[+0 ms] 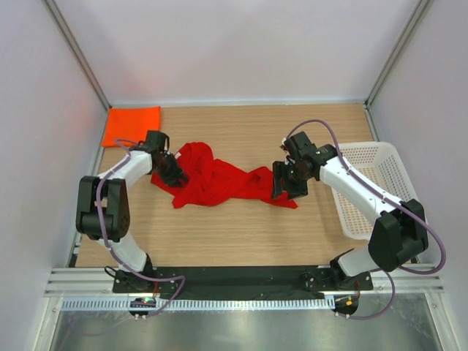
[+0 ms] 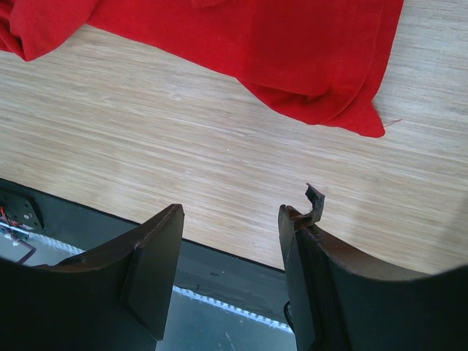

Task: Fold and stack the t-shirts
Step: Flatten the tshirt out

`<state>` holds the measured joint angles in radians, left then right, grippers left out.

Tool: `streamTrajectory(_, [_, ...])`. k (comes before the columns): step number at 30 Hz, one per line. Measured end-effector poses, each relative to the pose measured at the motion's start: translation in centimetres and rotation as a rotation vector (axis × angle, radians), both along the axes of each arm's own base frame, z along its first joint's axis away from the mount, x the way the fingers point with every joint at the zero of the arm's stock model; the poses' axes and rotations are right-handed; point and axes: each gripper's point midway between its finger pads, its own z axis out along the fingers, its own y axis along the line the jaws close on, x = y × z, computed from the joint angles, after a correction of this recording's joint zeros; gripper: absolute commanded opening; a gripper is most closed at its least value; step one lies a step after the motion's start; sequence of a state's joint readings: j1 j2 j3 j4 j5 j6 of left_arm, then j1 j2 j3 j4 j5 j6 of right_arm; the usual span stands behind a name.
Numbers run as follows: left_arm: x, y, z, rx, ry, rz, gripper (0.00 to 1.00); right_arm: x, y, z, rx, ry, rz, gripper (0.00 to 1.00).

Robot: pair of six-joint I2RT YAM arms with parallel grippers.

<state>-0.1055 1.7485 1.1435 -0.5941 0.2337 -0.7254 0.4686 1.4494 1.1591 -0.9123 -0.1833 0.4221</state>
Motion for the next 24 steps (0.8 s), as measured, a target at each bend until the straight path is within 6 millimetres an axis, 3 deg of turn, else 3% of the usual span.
streamTrajectory(7, [-4.3, -4.0, 1.8, -0.056, -0.012, -0.064, 0.35, 0.0, 0.0, 0.0, 0.001, -0.001, 0.000, 0.62])
streamTrajectory(11, [-4.9, -8.3, 1.2, -0.094, -0.001, -0.141, 0.35, 0.0, 0.1, 0.0, 0.004, -0.001, 0.002, 0.62])
streamTrajectory(15, [-3.9, -11.5, 0.2, -0.111, 0.011, -0.201, 0.35, 0.0, 0.1, 0.0, 0.005, -0.001, 0.003, 0.62])
streamTrajectory(19, [-2.4, -11.5, 1.4, -0.097, -0.028, -0.202, 0.36, -0.1, 0.1, 0.1, 0.006, 0.001, 0.004, 0.62])
streamTrajectory(24, [-2.5, -9.8, 5.4, -0.039, -0.135, -0.210, 0.34, -0.2, 0.1, 0.4, 0.013, -0.008, 0.004, 0.62])
